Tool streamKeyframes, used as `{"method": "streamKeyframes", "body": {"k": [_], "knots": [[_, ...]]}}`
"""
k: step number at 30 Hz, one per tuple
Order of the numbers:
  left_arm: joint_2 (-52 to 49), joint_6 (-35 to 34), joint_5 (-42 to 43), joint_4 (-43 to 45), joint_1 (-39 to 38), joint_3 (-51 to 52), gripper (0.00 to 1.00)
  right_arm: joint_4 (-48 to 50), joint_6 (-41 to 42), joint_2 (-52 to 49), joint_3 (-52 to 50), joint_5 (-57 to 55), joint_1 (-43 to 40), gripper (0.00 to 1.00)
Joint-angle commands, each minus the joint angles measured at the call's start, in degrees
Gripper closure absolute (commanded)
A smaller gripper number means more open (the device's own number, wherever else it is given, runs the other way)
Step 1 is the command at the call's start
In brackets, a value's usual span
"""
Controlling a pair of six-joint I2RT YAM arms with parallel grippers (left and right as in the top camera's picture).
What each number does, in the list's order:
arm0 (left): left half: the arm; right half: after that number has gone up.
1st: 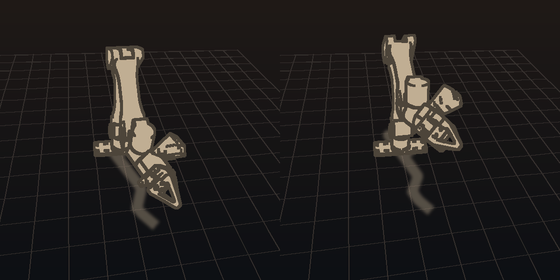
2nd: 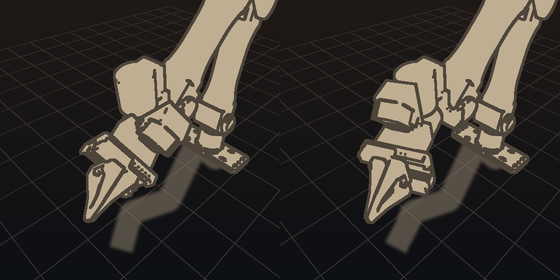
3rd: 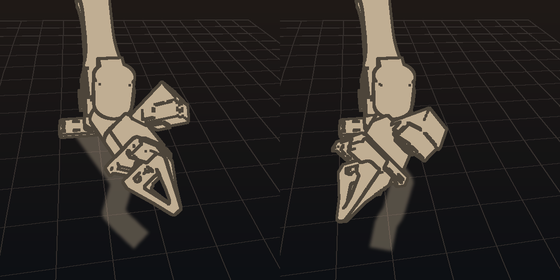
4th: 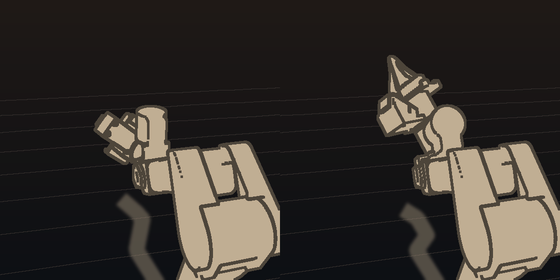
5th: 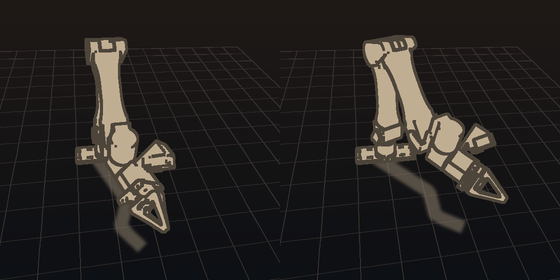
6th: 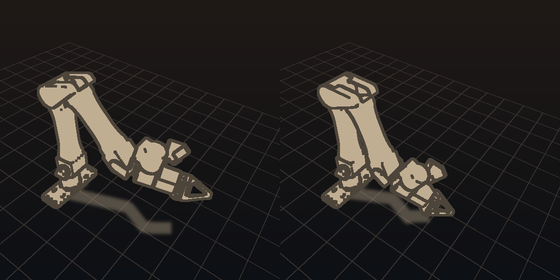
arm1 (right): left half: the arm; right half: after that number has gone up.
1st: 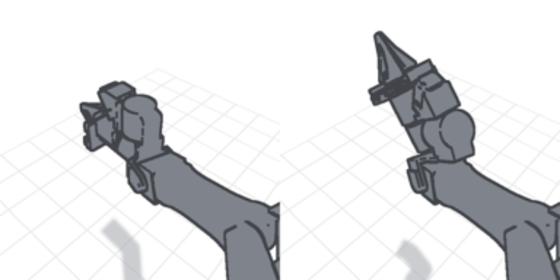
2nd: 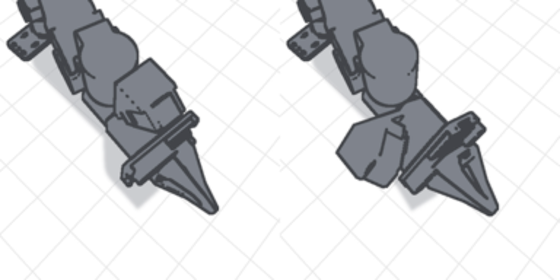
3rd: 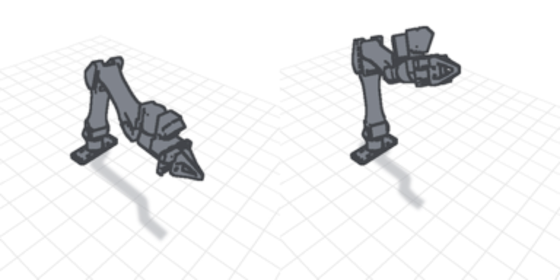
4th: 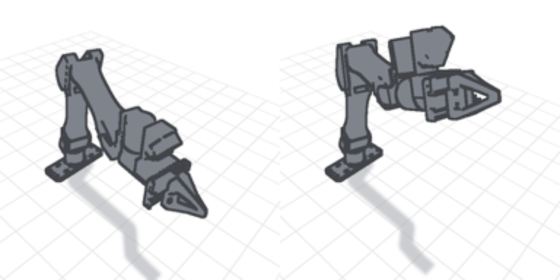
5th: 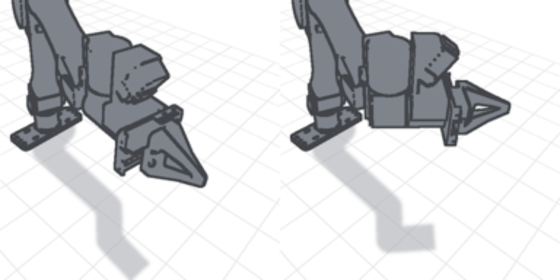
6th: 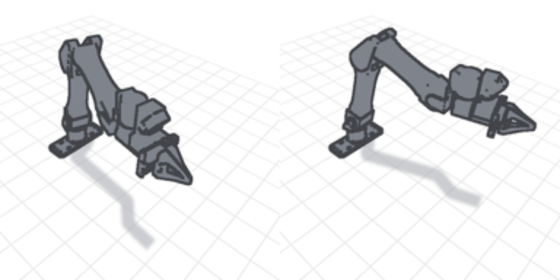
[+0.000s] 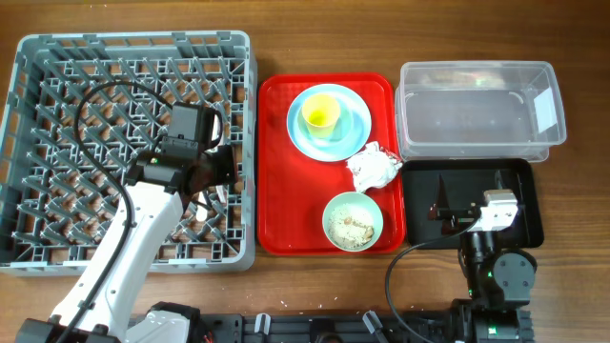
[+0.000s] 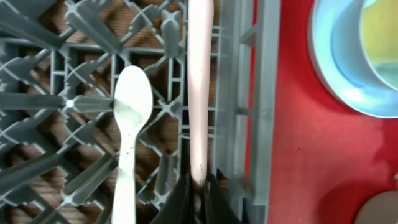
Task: Sort waste into correct bins and load items into the dishwasher rack
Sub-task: 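Carry the fork into the dish rack and release it beside the spoon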
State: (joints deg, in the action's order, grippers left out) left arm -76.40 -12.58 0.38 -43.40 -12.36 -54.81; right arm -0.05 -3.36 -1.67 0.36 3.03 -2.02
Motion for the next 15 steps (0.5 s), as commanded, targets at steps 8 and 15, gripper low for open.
{"method": "streamKeyframes", "body": {"k": [8,15], "knots": [[-5.38,1.46,1.49,4.0,0.26,0.17,0.96,0.15,-0.74,0.0,-0.07,0.9,0.33,0.0],[-6.71,1.49,0.87,5.07,0.26,0.22,0.94,0.15,-0.76,0.0,-0.07,0.9,0.33,0.0]]}}
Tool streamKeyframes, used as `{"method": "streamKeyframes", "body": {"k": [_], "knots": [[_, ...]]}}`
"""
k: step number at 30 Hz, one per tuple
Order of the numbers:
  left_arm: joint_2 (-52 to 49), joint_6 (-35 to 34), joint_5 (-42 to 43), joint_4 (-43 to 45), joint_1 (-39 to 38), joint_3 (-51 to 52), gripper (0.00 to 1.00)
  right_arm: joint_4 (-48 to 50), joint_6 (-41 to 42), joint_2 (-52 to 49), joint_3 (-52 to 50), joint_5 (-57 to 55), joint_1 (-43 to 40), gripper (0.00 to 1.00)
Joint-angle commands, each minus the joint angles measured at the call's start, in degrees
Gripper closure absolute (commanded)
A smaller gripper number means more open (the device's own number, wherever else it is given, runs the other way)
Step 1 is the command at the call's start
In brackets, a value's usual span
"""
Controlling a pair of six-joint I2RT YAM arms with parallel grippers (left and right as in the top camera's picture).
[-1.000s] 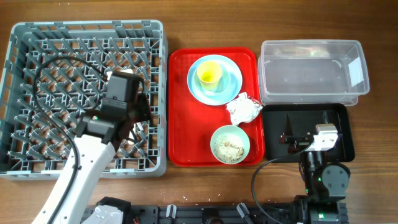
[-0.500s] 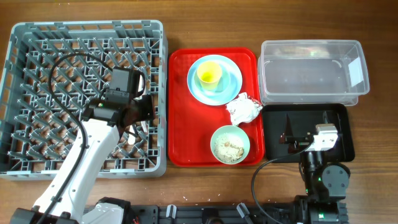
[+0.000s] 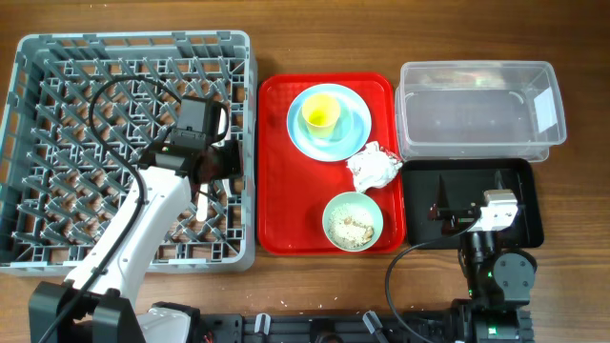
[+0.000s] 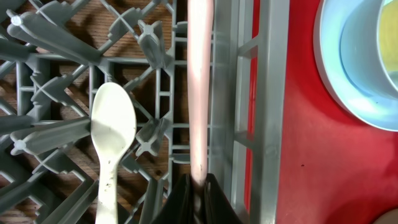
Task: Sort waste into correct bins and load items into the dishwasher rack
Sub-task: 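Carry the fork into the dish rack and release it beside the spoon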
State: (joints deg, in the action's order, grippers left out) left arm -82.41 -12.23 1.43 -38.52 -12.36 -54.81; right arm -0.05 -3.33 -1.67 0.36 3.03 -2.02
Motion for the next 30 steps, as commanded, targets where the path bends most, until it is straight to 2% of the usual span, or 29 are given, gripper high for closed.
{"method": "streamKeyframes", "body": {"k": [1,8,9,11,13,17,22,25,27,28,30], "knots": [[-0.79,1.14,-1.29,0.2,0.26,0.22,0.94,0.15,-0.79,0.0,-0.07,0.9,0.33,0.0],[-0.96,1.14,-2.38,0.2,0.26,0.5,0.92,0.15,-0.81,0.0,-0.07,0.9,0.33,0.0],[-0.96,1.14,-2.38,0.2,0.26,0.5,0.9,0.15,-0.79,0.0,-0.07,0.9,0.33,0.0],[-0.96,1.14,-2.71,0.2,0.26,0.5,0.73,0.15,-0.79,0.0,-0.07,0.9,0.33,0.0],[-0.96,1.11,-3.93,0.17,0.26,0.5,0.64,0.15,-0.81,0.0,-0.07,0.9,0.33,0.0],[-0.94,1.11,-8.81,0.7,0.26,0.46,0.67,0.15,-0.79,0.0,-0.07,0.9,0.33,0.0],[-0.02,-0.55,-9.01,0.81,0.26,-2.23,0.73,0.15,-0.76,0.0,-0.07,0.9,0.33,0.01],[2.43,-3.67,-4.94,-1.01,0.26,-5.22,0.73,0.15,-0.79,0.0,-0.07,0.9,0.33,0.0],[4.96,-3.93,-0.74,-1.2,0.26,-6.03,0.69,0.15,-0.79,0.0,-0.07,0.9,0.33,0.0],[6.73,-6.88,1.44,-1.2,0.26,-6.03,0.69,0.15,-0.81,0.0,-0.07,0.9,0.33,0.0],[9.35,-10.08,9.27,-1.31,0.2,-6.03,0.7,0.15,-0.79,0.0,-0.07,0.9,0.33,0.0]]}}
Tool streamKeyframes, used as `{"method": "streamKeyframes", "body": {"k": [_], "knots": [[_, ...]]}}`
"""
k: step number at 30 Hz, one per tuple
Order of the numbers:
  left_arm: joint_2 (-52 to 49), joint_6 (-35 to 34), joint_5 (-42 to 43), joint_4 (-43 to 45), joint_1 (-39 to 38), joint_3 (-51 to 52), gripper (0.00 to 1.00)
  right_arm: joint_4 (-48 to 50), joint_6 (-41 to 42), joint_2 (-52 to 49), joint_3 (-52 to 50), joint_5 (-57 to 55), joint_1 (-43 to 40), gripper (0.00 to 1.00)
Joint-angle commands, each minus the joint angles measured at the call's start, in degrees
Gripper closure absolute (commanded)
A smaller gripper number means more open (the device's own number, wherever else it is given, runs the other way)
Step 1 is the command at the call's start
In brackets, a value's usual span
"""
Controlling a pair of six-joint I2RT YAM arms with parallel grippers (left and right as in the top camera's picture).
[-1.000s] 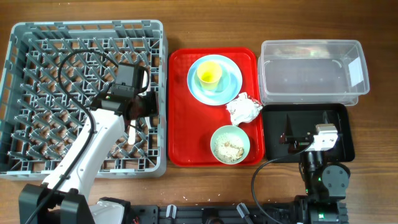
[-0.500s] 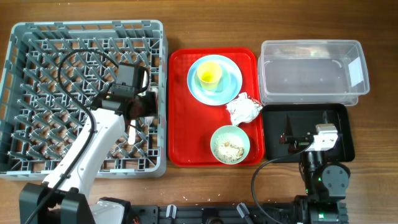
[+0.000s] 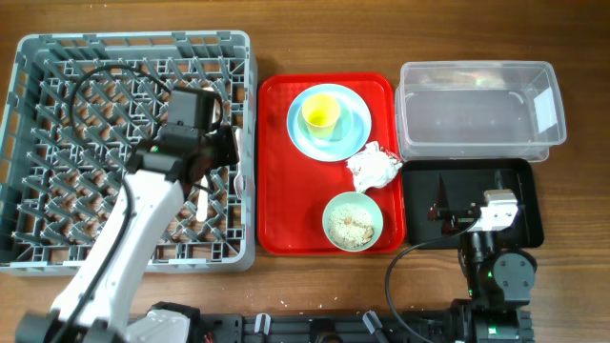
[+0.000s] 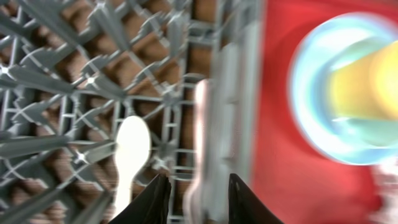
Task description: Sort waste into correct bins and load items into the dishwasher rack
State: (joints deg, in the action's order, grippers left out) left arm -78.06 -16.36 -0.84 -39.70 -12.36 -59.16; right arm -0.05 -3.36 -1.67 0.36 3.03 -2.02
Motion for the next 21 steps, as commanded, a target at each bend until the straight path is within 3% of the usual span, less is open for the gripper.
{"method": "streamKeyframes", "body": {"k": [1,4,9,13,16,21], "knots": [[5.62,-5.99,15.52,-0.33,0.09,-1.68,0.69,0.15,-0.76,0.0,-0.07,0.9,0.33,0.0],[6.05,-6.01,26.93,-3.43,-1.57,-1.66,0.64,0.15,-0.76,0.0,-0.07,0.9,0.33,0.0],[4.28,-7.02,27.47,-5.73,-12.68,0.04,0.76,0.15,-0.76,0.0,-0.07,0.9,0.33,0.0],[0.57,-11.87,16.85,-4.68,-23.19,0.2,0.77,0.15,-0.76,0.0,-0.07,0.9,0.33,0.0],[-1.29,-13.14,11.47,-2.6,-28.28,0.17,0.72,0.15,-0.76,0.0,-0.07,0.9,0.33,0.0],[1.46,-13.07,3.52,-3.1,-26.38,-1.25,0.58,0.15,-0.74,0.0,-0.07,0.9,0.33,0.0]]}}
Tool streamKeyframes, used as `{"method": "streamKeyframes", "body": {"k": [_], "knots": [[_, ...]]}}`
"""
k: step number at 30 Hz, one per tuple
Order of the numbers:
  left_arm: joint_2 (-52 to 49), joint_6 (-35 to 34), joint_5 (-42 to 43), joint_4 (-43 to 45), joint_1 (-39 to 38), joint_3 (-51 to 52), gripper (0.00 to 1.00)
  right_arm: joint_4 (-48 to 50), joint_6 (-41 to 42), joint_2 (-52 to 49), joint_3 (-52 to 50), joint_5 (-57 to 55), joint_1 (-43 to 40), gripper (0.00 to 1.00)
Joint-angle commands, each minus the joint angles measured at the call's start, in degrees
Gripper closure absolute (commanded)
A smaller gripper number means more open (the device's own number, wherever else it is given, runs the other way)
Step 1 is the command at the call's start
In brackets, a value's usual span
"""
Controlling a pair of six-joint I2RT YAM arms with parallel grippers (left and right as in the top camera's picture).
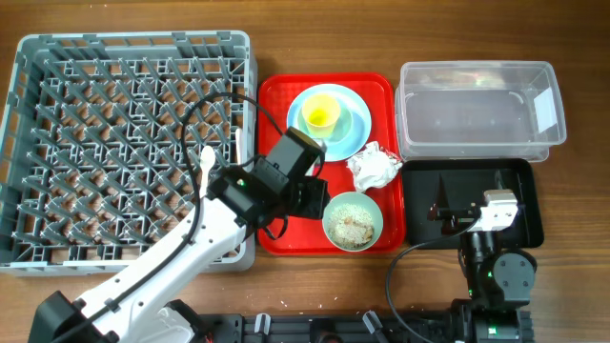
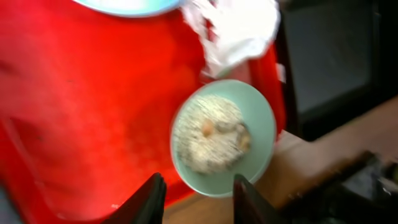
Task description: Sort waste into correct bins and load items into the dishwasher rack
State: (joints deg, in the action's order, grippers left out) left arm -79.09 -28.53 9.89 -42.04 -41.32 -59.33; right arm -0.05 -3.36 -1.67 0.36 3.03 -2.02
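Note:
My left gripper [image 2: 196, 200] is open and empty, low over the front of the red tray [image 1: 276, 114]. Just ahead of its fingers sits a green bowl [image 2: 214, 134] holding food scraps, also seen in the overhead view as the green bowl [image 1: 353, 221]. A crumpled white napkin [image 1: 374, 167] lies behind the bowl. A yellow cup [image 1: 321, 113] stands on a blue plate [image 1: 355, 131] at the tray's back. The grey dishwasher rack [image 1: 29, 57] at left holds a white spoon [image 1: 205, 164]. My right gripper [image 1: 446, 208] rests over the black bin [image 1: 522, 179]; its jaws are unclear.
A clear plastic bin [image 1: 477, 105] stands at the back right, behind the black bin. The left arm stretches from the table's front edge across the rack's front right corner. Bare wood shows along the front edge of the table [image 1: 315, 276].
My left gripper has moved from above the rack's right edge to the front of the red tray, by the green bowl. It is still open. The right arm has not moved.
My left gripper was shut on a long pink stick low inside the rack, beside the white spoon. Then it held the stick closer to the rack's right wall. Then it was open with the stick lying in the rack. Now it is over the tray.

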Motion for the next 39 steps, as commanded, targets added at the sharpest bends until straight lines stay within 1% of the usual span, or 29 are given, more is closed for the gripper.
{"method": "streamKeyframes", "body": {"k": [1,4,6,7,8,9,10,12,13,17,20,21,23,26,28,30,31,32,33,35,36,37,38,39], "knots": [[3.72,-0.9,-7.19,-1.51,4.2,-1.79,0.56,0.15,-0.76,0.0,-0.07,0.9,0.33,0.0],[9.09,-0.9,-7.17,-3.3,11.1,-3.85,0.44,0.2,-0.76,0.0,-0.07,0.9,0.33,0.0],[12.57,-0.83,-7.26,-3.26,14.82,-3.85,0.19,0.46,-0.57,0.0,-0.07,1.92,0.33,0.0],[15.89,-0.39,-8.41,-3.28,18.8,-3.85,0.04,0.76,-0.5,0.0,-0.07,5.9,0.33,0.0],[18.12,-0.42,-9.49,-3.3,21.7,-3.85,0.0,1.09,-0.52,0.0,-0.07,9.77,0.33,0.0],[19.17,-0.42,-9.79,-3.32,23.19,-3.85,0.0,1.46,-0.46,0.0,-0.07,12.0,0.33,0.0],[20.41,-0.42,-9.77,-3.43,24.92,-3.85,0.0,4.15,0.04,0.0,-0.07,14.84,0.33,0.0],[22.73,-0.44,-9.77,-4.22,28.22,-3.85,0.0,10.91,7.76,0.0,-0.07,21.33,0.33,0.0],[23.47,-0.44,-9.77,-4.63,29.24,-3.85,0.0,11.82,12.96,0.0,-0.07,23.1,0.33,0.0],[24.22,-0.44,-9.77,-5.49,30.25,-3.85,0.0,8.61,24.0,0.0,-0.07,23.87,0.33,0.0],[23.78,-0.44,-9.77,-5.46,30.25,-3.85,0.0,5.31,32.94,0.0,1.2,27.1,0.33,0.0],[23.65,-0.44,-9.77,-5.46,30.25,-3.85,0.0,3.37,33.92,0.0,2.47,27.08,0.33,0.0],[23.37,-0.44,-9.77,-5.44,30.25,-3.85,0.0,-2.32,33.31,-0.07,7.43,26.56,0.33,0.0],[23.04,-0.44,-9.77,-5.44,30.25,-3.85,0.0,-12.63,30.77,-3.69,19.67,22.4,0.33,0.0],[22.86,-0.44,-9.77,-5.46,30.25,-3.85,0.0,-21.88,26.47,-11.85,32.46,21.81,0.33,0.0],[22.71,-0.44,-9.77,-5.46,30.25,-3.82,0.0,-30.05,24.09,-19.41,42.18,21.84,0.33,0.0],[22.67,-0.44,-9.77,-5.46,30.25,-3.82,0.0,-37.94,22.29,-26.53,50.8,21.81,0.33,0.0],[22.67,-0.44,-9.77,-5.46,30.25,-3.82,0.0,-42.88,21.24,-31.19,56.08,21.84,0.33,0.0],[22.67,-0.44,-9.77,-5.44,30.25,-3.82,0.0,-48.39,20.98,-37.03,62.29,21.81,0.33,0.0],[22.67,-0.44,-9.77,-5.46,30.25,-3.82,0.0,-54.45,21.55,-45.24,69.9,22.25,0.33,0.0],[22.67,-0.44,-9.77,-5.46,30.25,-3.82,0.0,-56.43,21.49,-49.64,73.13,24.85,0.33,0.0],[22.67,-0.44,-9.77,-5.46,30.25,-3.82,0.0,-57.24,21.53,-55.56,75.69,32.54,0.33,0.0],[22.67,-0.44,-9.77,-5.46,30.25,-3.82,0.0,-57.29,21.68,-57.61,75.67,37.4,0.35,0.0],[22.67,-0.44,-9.77,-5.46,30.25,-3.82,0.0,-57.24,21.46,-60.65,75.52,42.77,0.9,0.03]]}}
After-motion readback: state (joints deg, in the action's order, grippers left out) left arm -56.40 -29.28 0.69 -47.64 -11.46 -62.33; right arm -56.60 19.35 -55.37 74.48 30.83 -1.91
